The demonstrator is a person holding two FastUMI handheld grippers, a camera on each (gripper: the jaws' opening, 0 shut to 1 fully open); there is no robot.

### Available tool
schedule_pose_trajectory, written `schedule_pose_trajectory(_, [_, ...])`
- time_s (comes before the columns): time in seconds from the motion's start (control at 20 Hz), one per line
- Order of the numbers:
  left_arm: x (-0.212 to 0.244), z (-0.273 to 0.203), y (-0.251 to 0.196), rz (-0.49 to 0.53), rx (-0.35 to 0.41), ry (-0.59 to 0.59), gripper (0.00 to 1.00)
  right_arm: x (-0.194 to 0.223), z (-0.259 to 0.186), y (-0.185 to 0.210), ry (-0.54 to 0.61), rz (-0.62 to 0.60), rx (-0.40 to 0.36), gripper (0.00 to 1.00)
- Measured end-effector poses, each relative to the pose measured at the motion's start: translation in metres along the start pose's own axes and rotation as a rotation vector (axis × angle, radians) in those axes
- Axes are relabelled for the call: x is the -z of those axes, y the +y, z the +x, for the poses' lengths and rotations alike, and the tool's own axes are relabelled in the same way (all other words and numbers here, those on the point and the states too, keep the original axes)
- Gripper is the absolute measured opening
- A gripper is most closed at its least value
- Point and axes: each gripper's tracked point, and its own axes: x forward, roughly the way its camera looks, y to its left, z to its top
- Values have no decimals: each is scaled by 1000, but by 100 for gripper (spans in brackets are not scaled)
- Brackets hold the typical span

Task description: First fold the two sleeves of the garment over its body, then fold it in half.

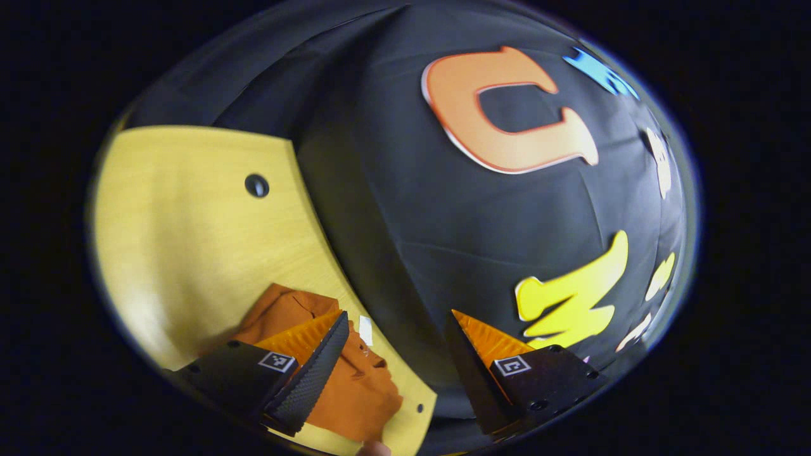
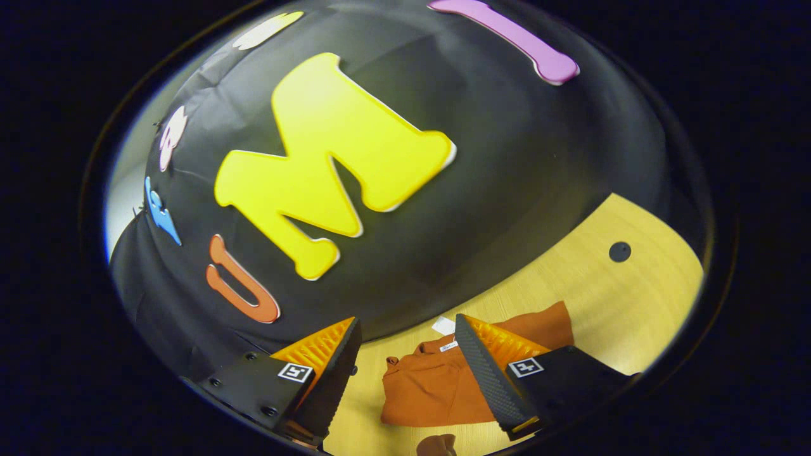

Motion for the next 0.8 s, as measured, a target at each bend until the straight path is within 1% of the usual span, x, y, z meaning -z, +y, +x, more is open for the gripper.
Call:
schedule_pose_trajectory(0.05, [-2,-17,-8,79,-1,4,98,-8,-16,10,-28,-51,4,90])
schedule_pose_trajectory(0.1, [-7,-32,-14,156,-6,-11,98,-14,-34,17,-51,-104,8,96])
schedule_pose_trajectory(0.25, [-17,-81,-39,376,-5,-70,98,-20,-88,42,-103,-271,23,97])
schedule_pose_trajectory(0.35, [-14,-112,-53,473,8,-89,98,-8,-115,50,-105,-411,54,96])
schedule_pose_trajectory(0.5, [8,-152,-55,581,8,-85,98,32,-148,57,-39,-580,73,96])
schedule_pose_trajectory(0.55, [19,-163,-54,610,10,-74,98,45,-157,55,-21,-617,74,92])
schedule_pose_trajectory(0.6, [30,-172,-52,633,9,-64,98,60,-163,52,-2,-643,74,96])
schedule_pose_trajectory(0.7, [51,-191,-47,660,6,-48,98,81,-181,42,5,-661,97,97])
schedule_pose_trajectory(0.75, [56,-201,-45,675,-1,-54,98,89,-189,43,-10,-644,94,96])
schedule_pose_trajectory(0.8, [60,-210,-45,686,-1,-64,100,90,-199,39,-41,-624,113,96])
